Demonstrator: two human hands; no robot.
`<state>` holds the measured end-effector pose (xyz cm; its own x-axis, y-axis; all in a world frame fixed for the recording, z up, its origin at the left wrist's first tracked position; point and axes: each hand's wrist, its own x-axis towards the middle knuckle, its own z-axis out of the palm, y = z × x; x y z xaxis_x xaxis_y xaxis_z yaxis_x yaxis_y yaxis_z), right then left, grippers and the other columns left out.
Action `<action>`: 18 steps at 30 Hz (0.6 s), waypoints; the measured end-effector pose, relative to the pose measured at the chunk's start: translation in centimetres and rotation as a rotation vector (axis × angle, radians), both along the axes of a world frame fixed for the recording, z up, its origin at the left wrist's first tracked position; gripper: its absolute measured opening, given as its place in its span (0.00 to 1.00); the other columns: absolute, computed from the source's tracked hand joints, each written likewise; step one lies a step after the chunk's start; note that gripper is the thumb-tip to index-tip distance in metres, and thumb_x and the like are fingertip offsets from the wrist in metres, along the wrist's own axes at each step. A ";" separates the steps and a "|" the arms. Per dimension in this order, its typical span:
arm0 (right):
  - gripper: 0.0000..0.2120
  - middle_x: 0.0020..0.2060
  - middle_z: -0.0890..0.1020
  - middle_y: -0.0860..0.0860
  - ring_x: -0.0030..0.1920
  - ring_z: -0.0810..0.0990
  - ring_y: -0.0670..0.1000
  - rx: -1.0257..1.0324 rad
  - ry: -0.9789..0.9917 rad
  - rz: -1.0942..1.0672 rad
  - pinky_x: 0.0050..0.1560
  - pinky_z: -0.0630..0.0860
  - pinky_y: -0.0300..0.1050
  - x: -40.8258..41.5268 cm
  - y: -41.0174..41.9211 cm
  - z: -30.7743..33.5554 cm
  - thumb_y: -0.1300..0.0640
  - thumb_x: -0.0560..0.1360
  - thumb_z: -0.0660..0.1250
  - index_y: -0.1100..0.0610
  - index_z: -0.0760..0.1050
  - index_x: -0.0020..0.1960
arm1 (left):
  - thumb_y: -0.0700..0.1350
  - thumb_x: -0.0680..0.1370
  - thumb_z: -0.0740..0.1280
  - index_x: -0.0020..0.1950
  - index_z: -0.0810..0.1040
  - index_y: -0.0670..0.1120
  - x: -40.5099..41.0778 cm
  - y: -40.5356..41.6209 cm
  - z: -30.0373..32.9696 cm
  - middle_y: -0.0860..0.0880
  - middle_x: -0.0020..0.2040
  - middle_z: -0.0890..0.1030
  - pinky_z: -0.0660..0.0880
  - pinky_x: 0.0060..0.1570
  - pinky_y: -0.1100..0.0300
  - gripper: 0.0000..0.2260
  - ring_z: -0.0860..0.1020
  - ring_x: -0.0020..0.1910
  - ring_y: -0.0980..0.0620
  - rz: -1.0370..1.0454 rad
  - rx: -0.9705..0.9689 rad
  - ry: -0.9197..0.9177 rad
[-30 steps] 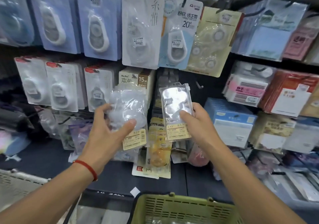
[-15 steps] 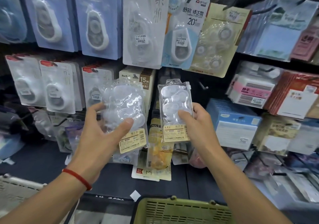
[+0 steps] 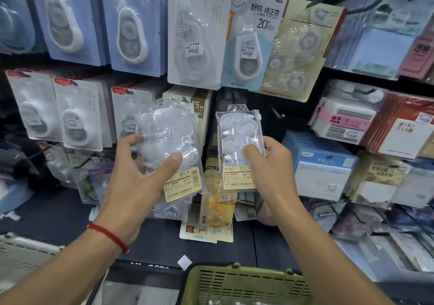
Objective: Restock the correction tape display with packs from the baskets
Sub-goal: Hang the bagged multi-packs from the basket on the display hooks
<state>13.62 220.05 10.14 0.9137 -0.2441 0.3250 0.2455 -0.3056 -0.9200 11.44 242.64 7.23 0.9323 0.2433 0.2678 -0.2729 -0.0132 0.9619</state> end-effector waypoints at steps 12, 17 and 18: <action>0.23 0.69 0.77 0.52 0.70 0.74 0.52 -0.548 0.152 -0.096 0.69 0.73 0.53 1.2 0.3 -0.8 0.46 0.84 0.63 0.54 0.70 0.77 | 0.63 0.62 0.80 0.58 0.70 0.71 0.5 -0.9 -0.5 0.47 0.62 0.83 0.84 0.47 0.57 0.30 0.86 0.53 0.50 -0.038 -0.044 0.016; 0.16 0.51 0.87 0.43 0.50 0.85 0.41 -0.156 0.135 0.327 0.56 0.83 0.48 -0.8 2.4 -1.0 0.39 0.78 0.71 0.46 0.82 0.62 | 0.61 0.62 0.81 0.58 0.70 0.68 0.6 -2.7 -0.7 0.53 0.50 0.86 0.80 0.36 0.69 0.29 0.86 0.45 0.62 -0.078 -0.069 0.025; 0.14 0.49 0.88 0.44 0.49 0.87 0.44 -0.139 0.133 0.335 0.56 0.84 0.51 -1.0 2.5 -1.0 0.42 0.79 0.73 0.47 0.83 0.61 | 0.61 0.62 0.81 0.58 0.70 0.67 0.5 -3.0 -0.7 0.56 0.50 0.87 0.79 0.37 0.70 0.29 0.85 0.45 0.63 -0.079 -0.076 0.025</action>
